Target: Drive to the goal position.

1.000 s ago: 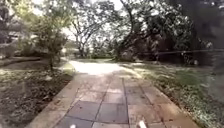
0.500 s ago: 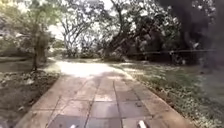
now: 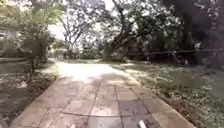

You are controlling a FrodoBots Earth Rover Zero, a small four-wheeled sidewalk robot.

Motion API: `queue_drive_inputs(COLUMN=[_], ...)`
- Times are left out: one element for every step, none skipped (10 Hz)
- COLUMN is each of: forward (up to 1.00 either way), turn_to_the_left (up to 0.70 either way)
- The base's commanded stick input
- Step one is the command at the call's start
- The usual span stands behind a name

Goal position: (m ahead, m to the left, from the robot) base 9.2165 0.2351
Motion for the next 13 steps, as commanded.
queue_drive_inputs(forward=[0.7, 0.7, 0.7, 0.7, 0.7, 0.7, 0.7, 0.7, 0.7, 0.7, 0.7, 0.69, 0.11], turn_to_the_left=[0.0, 0.0, 0.0, 0.0, 0.0, 0.0, 0.0, 0.0, 0.0, 0.0, 0.0, 0.0, 0.0])
